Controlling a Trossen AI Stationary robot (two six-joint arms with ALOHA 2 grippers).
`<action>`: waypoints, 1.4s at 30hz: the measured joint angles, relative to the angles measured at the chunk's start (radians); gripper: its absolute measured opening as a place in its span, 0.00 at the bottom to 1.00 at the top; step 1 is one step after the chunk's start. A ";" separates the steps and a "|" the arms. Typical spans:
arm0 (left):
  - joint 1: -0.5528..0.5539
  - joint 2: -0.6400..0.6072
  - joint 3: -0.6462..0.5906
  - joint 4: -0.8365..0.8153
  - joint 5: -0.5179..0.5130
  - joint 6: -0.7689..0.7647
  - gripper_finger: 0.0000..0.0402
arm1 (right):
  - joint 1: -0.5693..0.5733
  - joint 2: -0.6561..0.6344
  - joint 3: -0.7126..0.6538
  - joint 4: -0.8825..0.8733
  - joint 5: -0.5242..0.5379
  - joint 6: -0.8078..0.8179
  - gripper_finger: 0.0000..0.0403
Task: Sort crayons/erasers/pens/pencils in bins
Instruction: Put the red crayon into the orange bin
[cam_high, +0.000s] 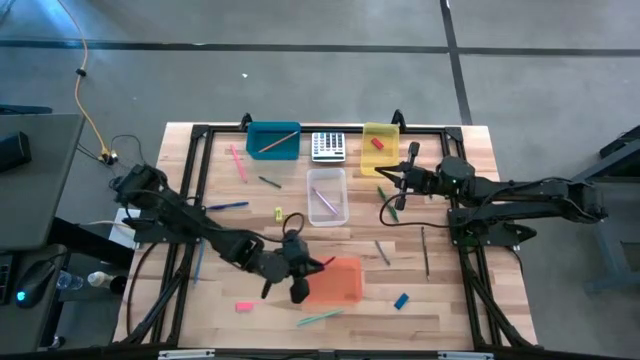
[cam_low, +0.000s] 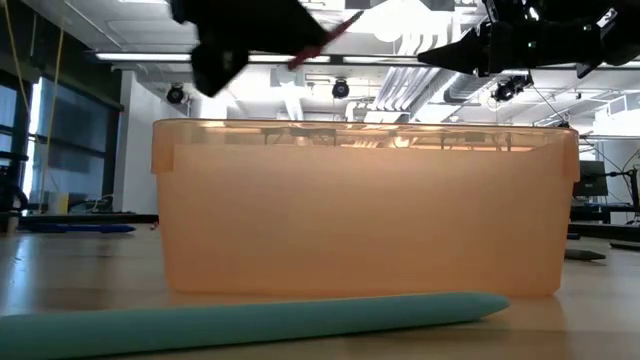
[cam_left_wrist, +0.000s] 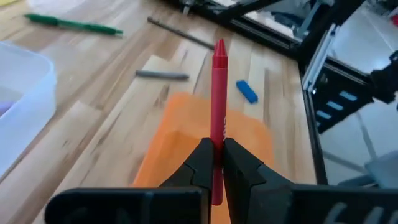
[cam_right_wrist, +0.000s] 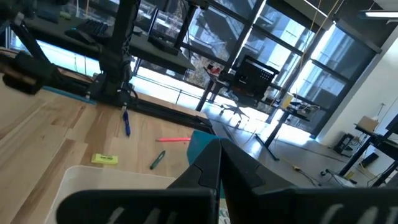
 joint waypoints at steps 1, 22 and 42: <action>0.009 0.017 0.000 0.017 0.004 0.013 0.01 | 0.000 0.000 0.000 0.002 0.000 0.004 0.00; 0.064 0.386 0.437 -0.448 0.203 0.194 0.01 | 0.000 0.000 0.000 0.028 0.000 0.022 0.00; 0.089 0.417 0.457 -0.518 0.298 0.158 0.07 | 0.007 0.006 0.001 0.043 -0.056 0.016 0.00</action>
